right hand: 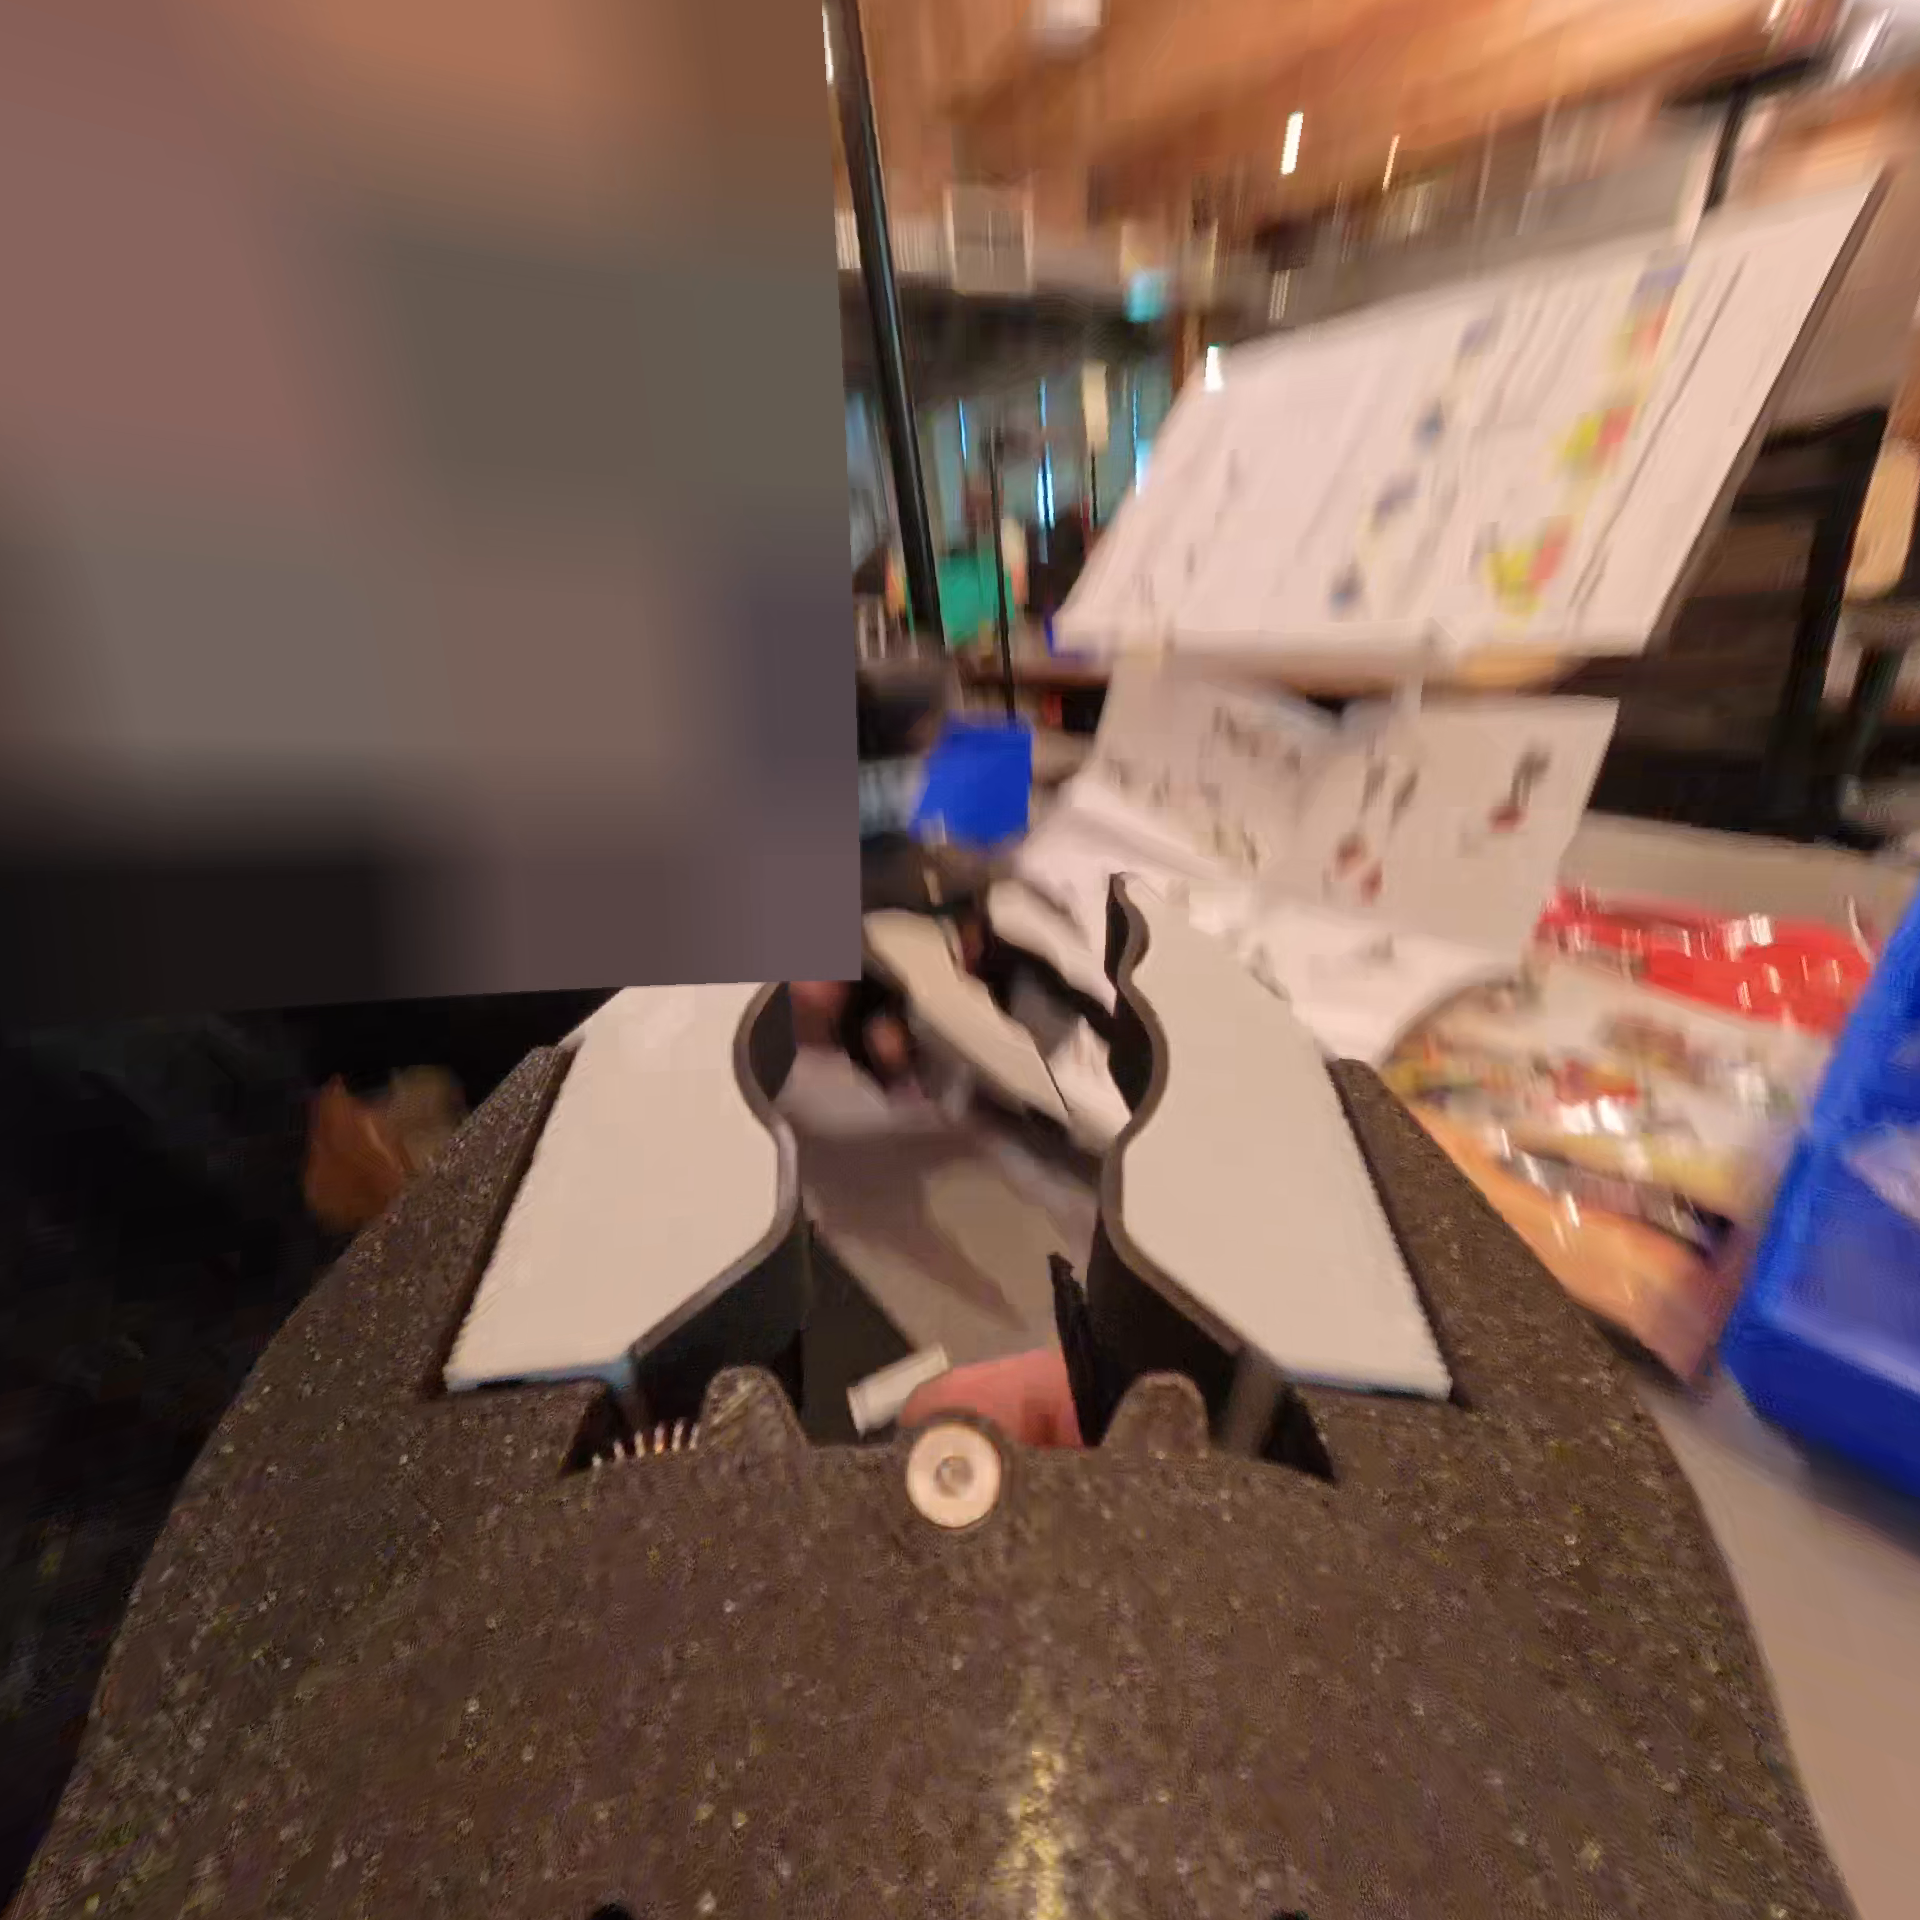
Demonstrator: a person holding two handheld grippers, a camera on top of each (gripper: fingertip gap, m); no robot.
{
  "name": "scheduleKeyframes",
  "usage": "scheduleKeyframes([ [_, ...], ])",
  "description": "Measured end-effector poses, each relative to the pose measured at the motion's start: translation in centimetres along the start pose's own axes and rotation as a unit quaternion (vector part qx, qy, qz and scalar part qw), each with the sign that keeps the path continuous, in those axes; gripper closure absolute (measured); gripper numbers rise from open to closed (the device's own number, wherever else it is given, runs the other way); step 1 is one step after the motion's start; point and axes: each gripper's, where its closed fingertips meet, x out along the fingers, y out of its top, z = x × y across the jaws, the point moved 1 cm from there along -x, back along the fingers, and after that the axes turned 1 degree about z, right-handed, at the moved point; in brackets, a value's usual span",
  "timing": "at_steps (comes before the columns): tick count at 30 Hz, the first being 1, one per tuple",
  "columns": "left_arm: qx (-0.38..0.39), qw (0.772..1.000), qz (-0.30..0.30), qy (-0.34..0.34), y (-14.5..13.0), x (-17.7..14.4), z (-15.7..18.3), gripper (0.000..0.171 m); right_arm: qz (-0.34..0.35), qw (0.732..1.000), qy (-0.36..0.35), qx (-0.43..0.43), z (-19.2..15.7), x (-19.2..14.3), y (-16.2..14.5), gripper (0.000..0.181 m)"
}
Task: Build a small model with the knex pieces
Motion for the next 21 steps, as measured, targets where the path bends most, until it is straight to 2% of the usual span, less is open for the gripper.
scheduleKeyframes([
  [3, 0.019, 0.996, -0.061, -0.07, -0.6, -0.5, 2.5, 0.132, -0.14, 0.988, -0.051, -0.046, 1.9, -0.8, -5.4, 0.123],
  [5, 0.057, 0.99, -0.096, -0.082, -1.3, -0.6, 4.0, 0.129, -0.179, 0.98, -0.072, -0.057, 3.0, -1.4, -7.0, 0.123],
  [8, 0.116, 0.971, -0.176, -0.111, -4.2, -0.3, 6.5, 0.122, -0.22, 0.969, -0.092, -0.06, 4.2, -1.9, -8.7, 0.126],
  [11, 0.131, 0.96, -0.219, -0.116, -6.4, 0.4, 7.6, 0.12, -0.239, 0.962, -0.106, -0.079, 4.8, -1.7, -9.7, 0.127],
  [21, 0.121, 0.964, -0.228, -0.073, -7.9, 1.4, 7.2, 0.145, -0.252, 0.959, -0.114, -0.069, 6.0, -1.3, -10.8, 0.13],
])
